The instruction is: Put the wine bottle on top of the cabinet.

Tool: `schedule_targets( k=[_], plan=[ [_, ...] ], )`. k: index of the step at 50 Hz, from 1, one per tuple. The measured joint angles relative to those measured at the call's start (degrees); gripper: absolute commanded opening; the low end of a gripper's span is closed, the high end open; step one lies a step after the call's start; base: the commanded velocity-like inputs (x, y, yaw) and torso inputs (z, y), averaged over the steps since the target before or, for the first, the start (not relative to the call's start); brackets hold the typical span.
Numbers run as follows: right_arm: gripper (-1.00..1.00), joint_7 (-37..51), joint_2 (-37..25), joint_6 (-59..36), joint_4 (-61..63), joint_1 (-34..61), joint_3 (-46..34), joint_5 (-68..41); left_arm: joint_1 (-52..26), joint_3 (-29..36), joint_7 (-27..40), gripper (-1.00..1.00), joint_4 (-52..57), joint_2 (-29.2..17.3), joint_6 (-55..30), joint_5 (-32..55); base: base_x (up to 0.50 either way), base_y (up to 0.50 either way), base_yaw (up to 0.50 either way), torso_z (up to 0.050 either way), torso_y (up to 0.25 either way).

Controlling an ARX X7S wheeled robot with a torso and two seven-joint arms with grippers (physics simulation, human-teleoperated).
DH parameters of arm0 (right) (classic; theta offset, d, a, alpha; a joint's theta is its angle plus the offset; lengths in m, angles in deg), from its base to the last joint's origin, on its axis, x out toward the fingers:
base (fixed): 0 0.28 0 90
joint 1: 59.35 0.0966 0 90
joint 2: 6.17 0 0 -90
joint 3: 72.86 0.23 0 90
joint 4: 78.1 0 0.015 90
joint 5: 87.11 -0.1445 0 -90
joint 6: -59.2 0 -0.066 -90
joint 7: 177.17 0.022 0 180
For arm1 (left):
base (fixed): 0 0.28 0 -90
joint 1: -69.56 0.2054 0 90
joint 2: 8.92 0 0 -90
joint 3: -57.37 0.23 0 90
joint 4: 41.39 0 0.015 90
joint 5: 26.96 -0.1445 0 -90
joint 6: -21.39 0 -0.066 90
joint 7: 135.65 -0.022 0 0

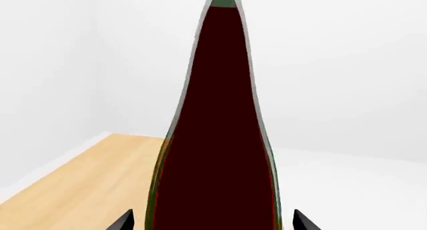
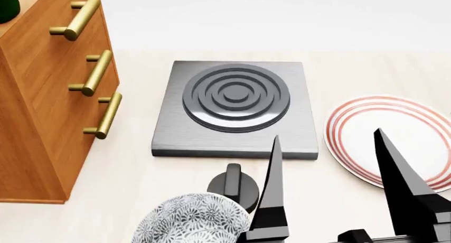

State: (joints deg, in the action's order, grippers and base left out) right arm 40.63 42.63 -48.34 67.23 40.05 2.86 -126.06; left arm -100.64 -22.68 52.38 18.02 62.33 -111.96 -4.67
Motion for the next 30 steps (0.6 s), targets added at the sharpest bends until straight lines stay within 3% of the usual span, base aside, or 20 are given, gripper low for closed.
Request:
schedule_targets(
  k=[14, 30],
  plan=[
    [1.00, 0.2, -0.2, 0.3, -0.1, 0.1, -0.3, 0.0, 2.6, 0.3, 0.8, 1.00, 4.8, -1.2, 0.6, -0.3, 0.00, 0.00, 0.00, 0.000, 0.000],
    [1.00, 0.4, -0.2, -0.1, -0.1, 0.6, -1.4, 0.4, 9.6, 0.1, 0.0, 1.00, 24.4, -6.3, -2.9, 2.6, 0.00, 0.00, 0.00, 0.000, 0.000]
  ],
)
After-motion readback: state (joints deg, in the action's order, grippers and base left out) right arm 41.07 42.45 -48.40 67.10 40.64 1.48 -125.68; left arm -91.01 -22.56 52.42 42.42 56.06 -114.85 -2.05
